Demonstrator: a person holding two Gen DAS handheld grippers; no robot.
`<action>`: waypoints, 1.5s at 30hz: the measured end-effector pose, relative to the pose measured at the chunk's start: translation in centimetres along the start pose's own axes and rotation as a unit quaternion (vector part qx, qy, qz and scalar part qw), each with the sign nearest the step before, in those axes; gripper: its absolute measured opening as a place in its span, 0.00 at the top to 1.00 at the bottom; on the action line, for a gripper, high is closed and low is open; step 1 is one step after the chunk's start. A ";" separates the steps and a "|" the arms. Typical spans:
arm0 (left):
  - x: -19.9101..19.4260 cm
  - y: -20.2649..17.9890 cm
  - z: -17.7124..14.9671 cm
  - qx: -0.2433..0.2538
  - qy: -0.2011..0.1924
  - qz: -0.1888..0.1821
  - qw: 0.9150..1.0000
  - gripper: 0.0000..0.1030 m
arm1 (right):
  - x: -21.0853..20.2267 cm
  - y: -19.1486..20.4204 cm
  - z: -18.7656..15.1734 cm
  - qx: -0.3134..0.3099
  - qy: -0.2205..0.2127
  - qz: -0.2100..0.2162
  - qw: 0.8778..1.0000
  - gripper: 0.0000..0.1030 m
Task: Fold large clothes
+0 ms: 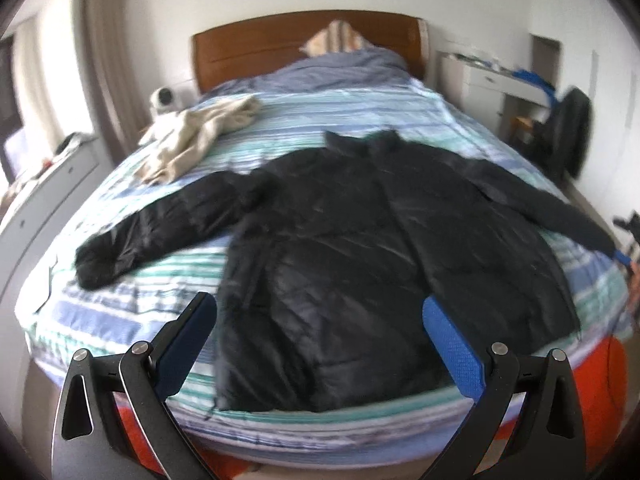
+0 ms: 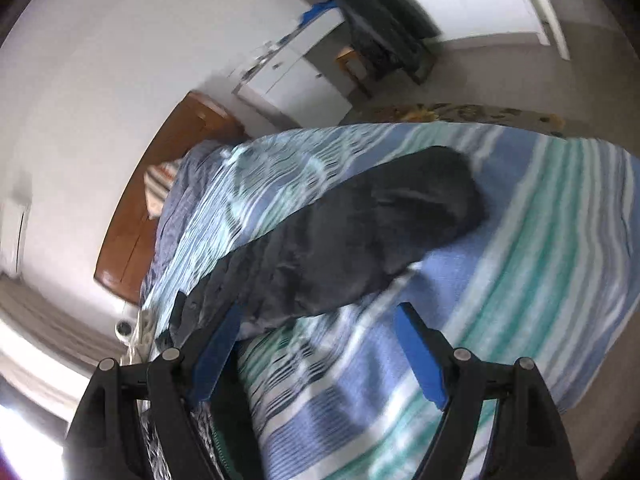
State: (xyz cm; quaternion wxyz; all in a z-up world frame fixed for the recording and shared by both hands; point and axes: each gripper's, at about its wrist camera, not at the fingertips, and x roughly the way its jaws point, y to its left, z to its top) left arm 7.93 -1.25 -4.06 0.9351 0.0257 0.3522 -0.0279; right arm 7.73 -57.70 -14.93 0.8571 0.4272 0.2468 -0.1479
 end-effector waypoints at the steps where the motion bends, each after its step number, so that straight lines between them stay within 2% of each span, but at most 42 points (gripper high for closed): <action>1: 0.2 0.9 -0.3 -0.018 0.002 0.003 1.000 0.00 | 0.1 0.9 -0.5 -0.019 0.002 0.000 1.000 0.21; 4: 1.1 3.1 -1.5 -0.060 0.019 0.014 0.998 0.00 | -0.2 3.2 -2.4 -0.077 0.001 -0.011 0.997 0.21; 6: 1.9 4.3 -2.1 -0.079 0.033 0.017 0.996 0.00 | -0.2 4.9 -3.9 -0.139 0.002 -0.036 0.990 0.21; 9: 3.6 6.3 -2.2 -0.093 0.051 0.018 0.994 0.00 | 0.8 8.2 -6.9 -0.241 0.028 -0.088 0.966 0.21; 10: 4.1 6.7 -2.0 -0.095 0.054 0.018 0.994 0.00 | 1.3 9.4 -7.9 -0.277 0.031 -0.108 0.954 0.21; 12: 5.3 7.9 -1.1 -0.105 0.061 0.019 0.992 0.00 | 2.5 11.5 -8.4 -0.325 0.009 -0.133 0.936 0.21; 14: 5.6 8.6 -0.6 -0.117 0.061 0.012 0.991 0.00 | 4.2 11.9 -7.5 -0.331 0.006 -0.144 0.933 0.21; 17: 4.5 9.4 -0.1 -0.138 0.043 -0.002 0.989 0.00 | 9.2 10.7 -5.9 -0.329 0.024 -0.205 0.922 0.21; 20: 3.3 9.8 -0.9 -0.144 0.031 0.011 0.989 0.00 | 12.9 9.1 -5.9 -0.331 0.041 -0.227 0.915 0.21; 22: 3.0 10.3 -1.7 -0.148 0.038 0.024 0.988 0.00 | 15.0 8.2 -6.1 -0.340 0.060 -0.240 0.907 0.21; 24: 3.1 10.9 -2.6 -0.154 0.052 0.030 0.986 0.00 | 16.3 7.3 -6.6 -0.352 0.073 -0.234 0.903 0.20; 26: 3.3 11.4 -3.7 -0.159 0.067 0.039 0.984 0.00 | 16.9 6.9 -6.1 -0.348 0.084 -0.229 0.905 0.19; 28: 3.5 11.6 -4.1 -0.159 0.081 0.046 0.983 0.00 | 16.8 8.3 -5.0 -0.348 0.076 -0.242 0.903 0.19; 30: 3.6 11.5 -4.4 -0.157 0.085 0.042 0.983 0.00 | 17.6 9.4 -4.8 -0.391 0.052 -0.208 0.895 0.15; 31: 3.7 11.3 -4.4 -0.155 0.087 0.039 0.983 0.00 | 19.3 8.7 -4.8 -0.390 0.089 -0.214 0.891 0.12; 32: 3.8 11.0 -4.2 -0.149 0.088 0.034 0.984 0.00 | 21.1 7.5 -4.8 -0.371 0.136 -0.221 0.892 0.08; 34: 3.9 10.5 -3.7 -0.134 0.082 0.025 0.987 0.00 | 20.5 7.4 -4.3 -0.361 0.130 -0.205 0.901 0.09; 37: 3.8 10.4 -2.9 -0.128 0.056 0.019 0.990 0.00 | 20.2 7.0 -4.3 -0.356 0.128 -0.198 0.904 0.08; 41: 4.9 10.8 -1.4 -0.159 0.052 -0.021 0.986 0.00 | 20.3 7.0 -4.3 -0.361 0.128 -0.203 0.901 0.08; 42: 5.8 10.5 -0.7 -0.162 0.053 -0.043 0.984 0.00 | 20.2 7.0 -4.3 -0.361 0.128 -0.202 0.901 0.08; 45: 8.3 9.5 1.2 -0.163 0.053 -0.077 0.982 0.00 | 20.2 7.2 -4.3 -0.362 0.128 -0.204 0.901 0.08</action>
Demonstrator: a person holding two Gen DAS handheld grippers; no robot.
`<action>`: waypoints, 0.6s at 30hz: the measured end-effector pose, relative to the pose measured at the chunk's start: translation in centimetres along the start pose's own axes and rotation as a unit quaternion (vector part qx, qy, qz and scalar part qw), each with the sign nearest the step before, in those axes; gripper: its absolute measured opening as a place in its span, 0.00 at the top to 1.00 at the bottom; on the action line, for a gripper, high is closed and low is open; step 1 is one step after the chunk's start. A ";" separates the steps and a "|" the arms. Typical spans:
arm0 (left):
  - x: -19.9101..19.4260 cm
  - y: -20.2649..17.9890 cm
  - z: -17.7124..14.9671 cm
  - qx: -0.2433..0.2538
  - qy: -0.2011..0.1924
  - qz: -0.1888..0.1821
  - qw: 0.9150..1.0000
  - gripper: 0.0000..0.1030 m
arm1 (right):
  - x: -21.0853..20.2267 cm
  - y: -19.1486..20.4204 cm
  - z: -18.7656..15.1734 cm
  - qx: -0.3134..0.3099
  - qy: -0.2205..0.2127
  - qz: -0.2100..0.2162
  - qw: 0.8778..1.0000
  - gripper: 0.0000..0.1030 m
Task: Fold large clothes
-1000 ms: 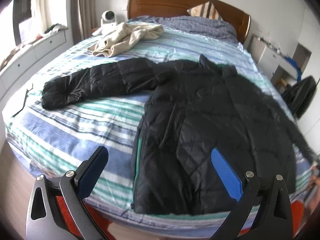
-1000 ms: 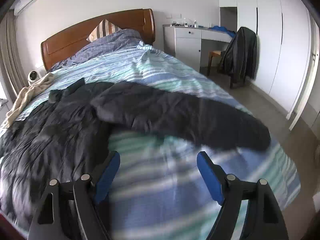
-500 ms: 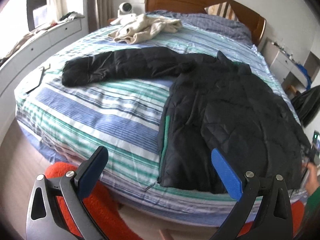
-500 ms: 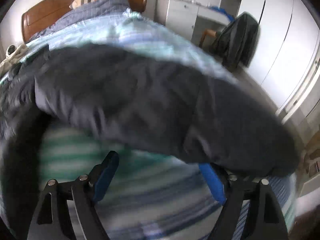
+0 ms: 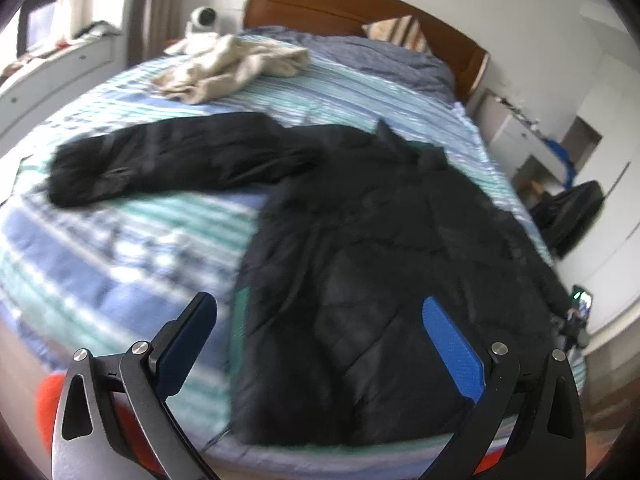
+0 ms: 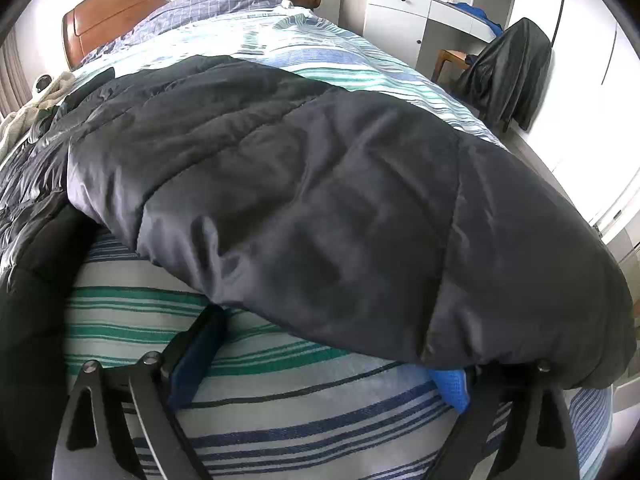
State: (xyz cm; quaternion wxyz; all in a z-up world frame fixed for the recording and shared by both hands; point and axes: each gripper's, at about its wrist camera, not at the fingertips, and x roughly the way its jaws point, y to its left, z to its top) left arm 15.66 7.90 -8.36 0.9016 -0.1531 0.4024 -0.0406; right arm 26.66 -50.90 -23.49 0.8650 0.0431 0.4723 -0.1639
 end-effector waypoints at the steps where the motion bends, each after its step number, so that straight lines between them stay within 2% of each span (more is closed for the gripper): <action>1: 1.1 -0.5 0.8 0.001 0.003 -0.003 1.000 0.00 | 0.0 0.0 0.0 0.000 0.000 0.000 1.000 0.08; 4: 2.8 -1.3 3.2 -0.008 0.006 0.004 1.000 0.01 | 0.0 0.0 0.0 0.000 0.000 0.000 1.000 0.08; 7: 2.6 -1.0 4.7 -0.015 -0.002 0.019 1.000 0.01 | 0.0 0.0 0.0 0.000 0.000 0.000 1.000 0.08; 12: 2.6 -0.1 5.9 -0.013 -0.007 0.044 0.999 0.01 | 0.0 0.0 0.1 0.000 0.000 0.000 1.000 0.08; 14: 2.9 -0.1 6.0 -0.020 0.005 0.040 0.999 0.01 | 0.0 0.0 0.0 0.000 0.000 0.000 1.000 0.08; 18: 2.3 -0.4 5.6 -0.023 -0.004 0.024 0.999 0.01 | 0.0 0.0 0.0 0.000 0.000 0.000 1.000 0.08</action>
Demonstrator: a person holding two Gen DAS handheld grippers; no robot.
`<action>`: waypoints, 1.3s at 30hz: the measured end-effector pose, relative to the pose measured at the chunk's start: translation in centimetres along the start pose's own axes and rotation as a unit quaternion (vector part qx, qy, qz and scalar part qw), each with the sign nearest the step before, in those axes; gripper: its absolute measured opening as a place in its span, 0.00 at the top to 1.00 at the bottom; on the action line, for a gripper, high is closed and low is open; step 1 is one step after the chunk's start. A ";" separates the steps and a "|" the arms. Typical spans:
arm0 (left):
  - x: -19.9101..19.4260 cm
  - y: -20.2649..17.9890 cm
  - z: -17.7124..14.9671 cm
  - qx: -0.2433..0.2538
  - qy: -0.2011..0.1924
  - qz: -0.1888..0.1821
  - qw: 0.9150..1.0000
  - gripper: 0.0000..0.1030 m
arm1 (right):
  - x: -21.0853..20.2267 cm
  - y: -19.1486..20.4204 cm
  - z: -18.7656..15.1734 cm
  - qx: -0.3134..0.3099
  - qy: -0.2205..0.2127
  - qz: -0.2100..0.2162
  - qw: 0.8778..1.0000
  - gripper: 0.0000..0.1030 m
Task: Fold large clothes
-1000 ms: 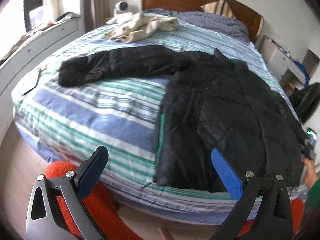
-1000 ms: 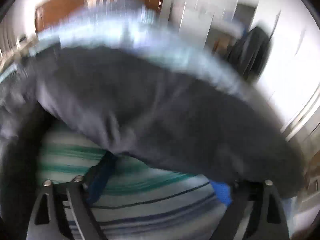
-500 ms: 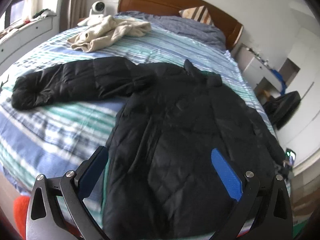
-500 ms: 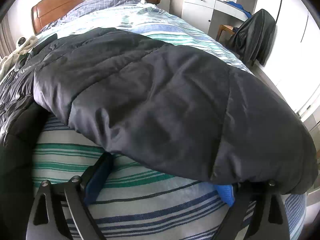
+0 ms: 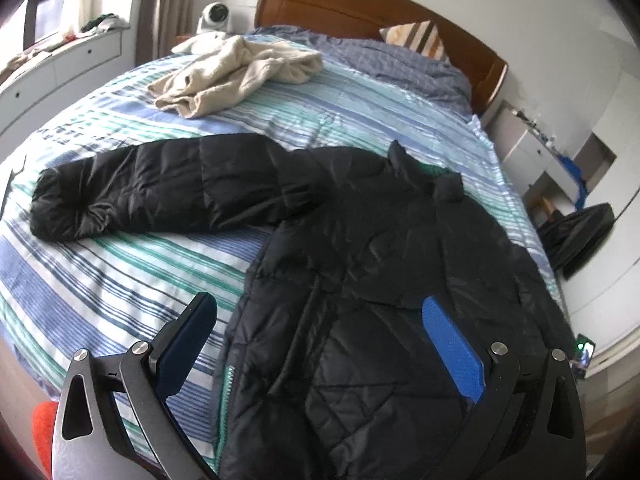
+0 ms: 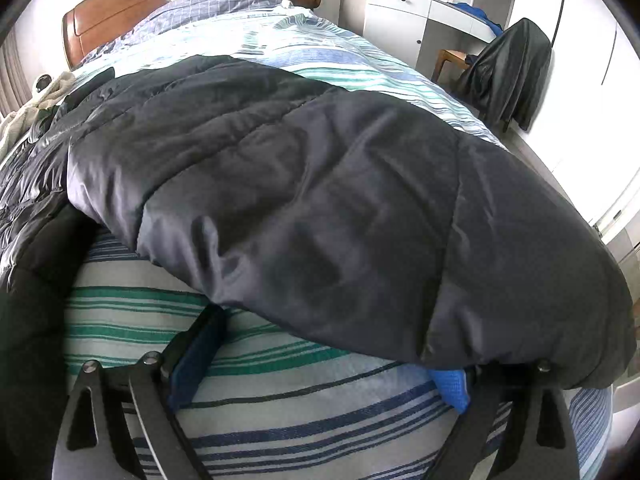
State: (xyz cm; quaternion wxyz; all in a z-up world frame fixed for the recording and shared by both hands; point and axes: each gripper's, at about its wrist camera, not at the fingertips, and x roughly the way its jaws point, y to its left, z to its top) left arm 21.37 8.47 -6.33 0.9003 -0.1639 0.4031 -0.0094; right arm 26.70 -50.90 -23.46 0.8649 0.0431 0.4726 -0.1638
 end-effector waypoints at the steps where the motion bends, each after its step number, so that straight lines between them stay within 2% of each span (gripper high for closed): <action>1: -0.3 0.0 -0.3 0.004 -0.008 -0.001 1.000 0.01 | 0.0 0.0 0.0 0.000 0.000 0.000 1.000 0.08; 6: -2.8 -0.2 -3.1 0.020 -0.061 -0.009 0.998 0.01 | 0.0 0.0 0.0 0.000 0.000 0.000 1.000 0.08; 8: -3.7 -0.2 -4.0 0.013 -0.048 -0.009 0.999 0.01 | 0.0 0.0 0.0 0.000 0.000 0.000 1.000 0.08; 10: -4.7 0.0 -5.1 0.009 -0.044 -0.033 0.998 0.00 | 0.0 0.0 0.0 0.000 0.000 0.000 1.000 0.08; 14: -6.1 0.1 -6.8 0.024 -0.041 0.003 0.999 0.00 | 0.0 0.0 0.0 0.000 0.000 0.000 1.000 0.08; 19: -7.1 0.2 -8.4 0.024 -0.031 0.010 0.999 0.00 | 0.0 0.0 0.0 0.000 0.000 0.000 1.000 0.08; 24: -7.3 -0.9 -8.1 0.040 -0.019 -0.005 0.999 0.00 | 0.0 -0.1 0.1 0.000 0.000 0.000 1.000 0.08; 27: -8.2 -2.0 -7.7 0.057 -0.037 -0.016 0.998 0.00 | -0.2 -0.2 0.0 0.001 -0.001 0.000 1.000 0.08; 30: -9.3 -3.2 -7.8 0.068 -0.062 -0.009 0.996 0.00 | -0.5 0.2 -0.2 -0.001 -0.003 -0.005 1.000 0.08; 35: -11.5 -3.7 -8.4 0.059 -0.069 -0.024 0.996 0.00 | 0.2 0.3 -0.1 -0.001 -0.002 -0.005 1.000 0.08; 37: -11.4 -3.5 -8.5 0.074 -0.063 -0.015 0.995 0.00 | 0.1 -0.1 -0.2 0.004 0.001 0.007 1.000 0.08; 39: -11.4 -2.9 -8.8 0.087 -0.065 0.010 0.994 0.00 | -0.2 -0.3 0.0 -0.005 0.007 0.022 1.000 0.07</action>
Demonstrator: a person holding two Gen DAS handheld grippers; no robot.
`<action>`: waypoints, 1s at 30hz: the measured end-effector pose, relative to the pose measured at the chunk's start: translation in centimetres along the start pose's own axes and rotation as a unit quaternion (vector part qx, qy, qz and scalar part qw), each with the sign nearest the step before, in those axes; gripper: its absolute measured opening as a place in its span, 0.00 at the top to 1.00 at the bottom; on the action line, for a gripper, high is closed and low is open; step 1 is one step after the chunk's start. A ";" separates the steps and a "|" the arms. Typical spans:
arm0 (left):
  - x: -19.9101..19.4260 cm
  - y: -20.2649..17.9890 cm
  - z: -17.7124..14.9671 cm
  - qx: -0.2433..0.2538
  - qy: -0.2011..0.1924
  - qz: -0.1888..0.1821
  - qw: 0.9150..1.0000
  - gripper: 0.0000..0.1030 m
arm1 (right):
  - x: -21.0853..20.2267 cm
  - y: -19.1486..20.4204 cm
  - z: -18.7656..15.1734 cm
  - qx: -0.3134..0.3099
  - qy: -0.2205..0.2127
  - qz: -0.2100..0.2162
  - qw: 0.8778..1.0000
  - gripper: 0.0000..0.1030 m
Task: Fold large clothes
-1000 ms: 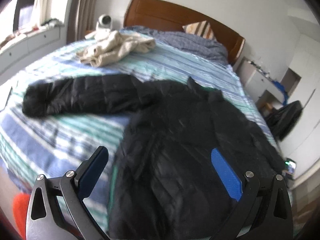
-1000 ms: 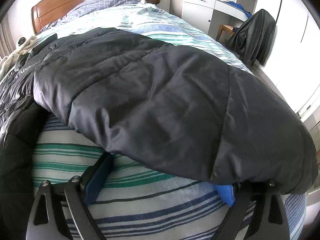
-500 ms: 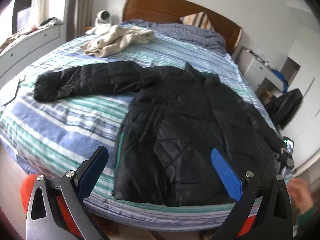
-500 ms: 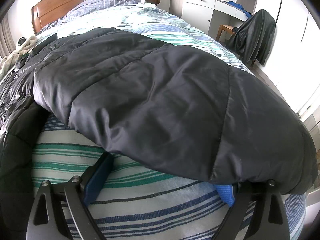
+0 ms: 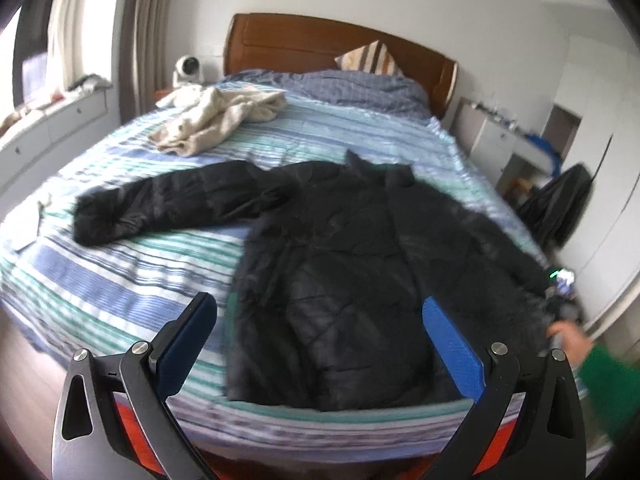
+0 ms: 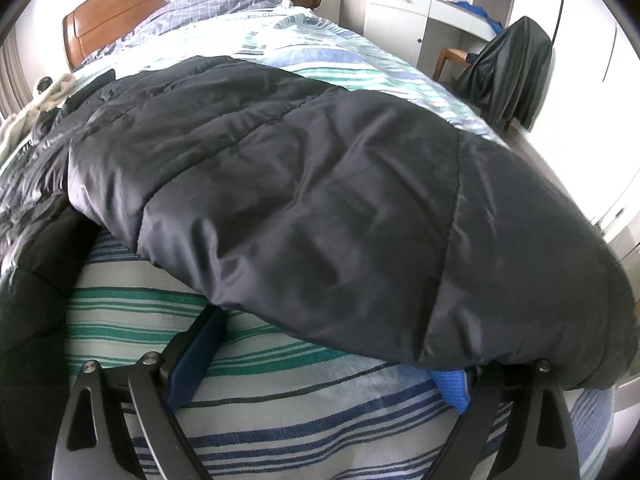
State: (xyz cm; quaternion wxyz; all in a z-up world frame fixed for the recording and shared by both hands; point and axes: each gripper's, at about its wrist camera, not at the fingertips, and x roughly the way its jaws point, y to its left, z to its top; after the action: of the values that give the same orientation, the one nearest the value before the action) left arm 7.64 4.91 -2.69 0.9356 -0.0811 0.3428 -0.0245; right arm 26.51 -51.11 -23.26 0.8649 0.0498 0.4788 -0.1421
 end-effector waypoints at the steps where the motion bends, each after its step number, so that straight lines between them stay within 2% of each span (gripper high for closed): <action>1: 0.1 0.5 -0.2 -0.001 0.001 0.012 1.000 0.00 | -0.6 -0.1 0.0 0.001 0.000 0.012 1.000 0.07; 3: 0.1 1.5 -0.5 -0.014 0.003 0.024 1.000 0.00 | -3.7 -0.3 -1.1 0.012 -0.016 0.056 0.998 0.07; 7: 0.7 3.0 -1.2 -0.036 0.006 0.040 0.999 0.00 | -10.8 -1.8 -5.4 0.088 -0.077 0.094 0.989 0.07; 9: 1.5 3.4 -1.3 -0.038 0.015 0.044 0.998 0.00 | -13.0 -4.1 -7.5 0.157 -0.110 0.118 0.974 0.07; 12: 2.0 2.9 -1.1 -0.031 0.024 0.033 0.999 0.00 | -12.6 -9.5 -8.9 0.307 -0.133 0.152 0.930 0.07; 14: 1.7 2.5 -0.7 -0.022 0.018 0.026 0.999 0.00 | -11.0 -13.3 -9.3 0.410 -0.141 0.150 0.889 0.07; 15: 1.3 2.2 -0.4 -0.018 0.011 0.026 0.999 0.00 | -9.9 -15.4 -9.5 0.466 -0.146 0.144 0.861 0.07; 18: 0.0 1.7 -0.1 -0.015 -0.013 0.027 0.999 0.00 | -6.2 -19.0 -9.6 0.566 -0.133 0.157 0.799 0.07; 19: -0.3 1.8 -0.2 -0.018 -0.017 0.029 0.999 0.00 | -5.6 -19.5 -9.4 0.579 -0.133 0.154 0.790 0.08; 20: -0.4 1.9 -0.3 -0.022 -0.018 0.031 0.999 0.00 | -5.2 -19.9 -8.8 0.580 -0.138 0.142 0.790 0.09; 21: -0.5 2.1 -0.6 -0.028 -0.015 0.034 0.999 0.00 | -5.2 -20.0 -8.1 0.571 -0.143 0.125 0.799 0.28; 22: -0.3 2.2 -0.8 -0.031 -0.011 0.036 0.999 0.00 | -5.5 -19.8 -7.1 0.555 -0.144 0.099 0.813 0.49; 23: -0.1 2.5 -1.2 -0.034 -0.002 0.041 0.999 0.00 | -5.9 -19.5 -6.2 0.538 -0.143 0.074 0.827 0.90; 24: 0.1 2.7 -1.4 -0.036 0.006 0.045 0.998 0.00 | -6.9 -18.8 -5.1 0.520 -0.155 0.066 0.838 0.90; 25: 0.4 3.0 -1.6 -0.037 0.012 0.049 0.998 0.00 | -8.0 -18.3 -4.3 0.502 -0.172 0.076 0.844 0.90; 26: 0.5 3.2 -1.8 -0.037 0.015 0.052 0.998 0.00 | -9.9 -16.8 -2.9 0.465 -0.196 0.090 0.859 0.90; 27: 0.6 3.4 -1.9 -0.035 0.016 0.057 0.998 0.00 | -12.3 -14.7 -1.2 0.409 -0.220 0.101 0.880 0.90; 28: 0.8 3.4 -2.0 -0.034 0.017 0.061 0.997 0.00 | -14.3 -13.1 0.2 0.360 -0.237 0.112 0.895 0.90; 29: 1.2 3.5 -2.0 -0.033 0.019 0.062 0.997 0.00 | -17.0 -10.3 1.8 0.295 -0.259 0.129 0.911 0.90; 30: 1.5 3.5 -2.0 -0.032 0.020 0.059 0.998 0.00 | -19.5 -7.0 3.1 0.231 -0.280 0.143 0.921 0.90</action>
State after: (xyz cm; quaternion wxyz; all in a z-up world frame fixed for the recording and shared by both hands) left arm 7.45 7.96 -5.73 0.9251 -0.0905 0.3666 0.0402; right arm 17.18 -54.61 -4.79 0.9393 0.2743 0.1586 -0.1316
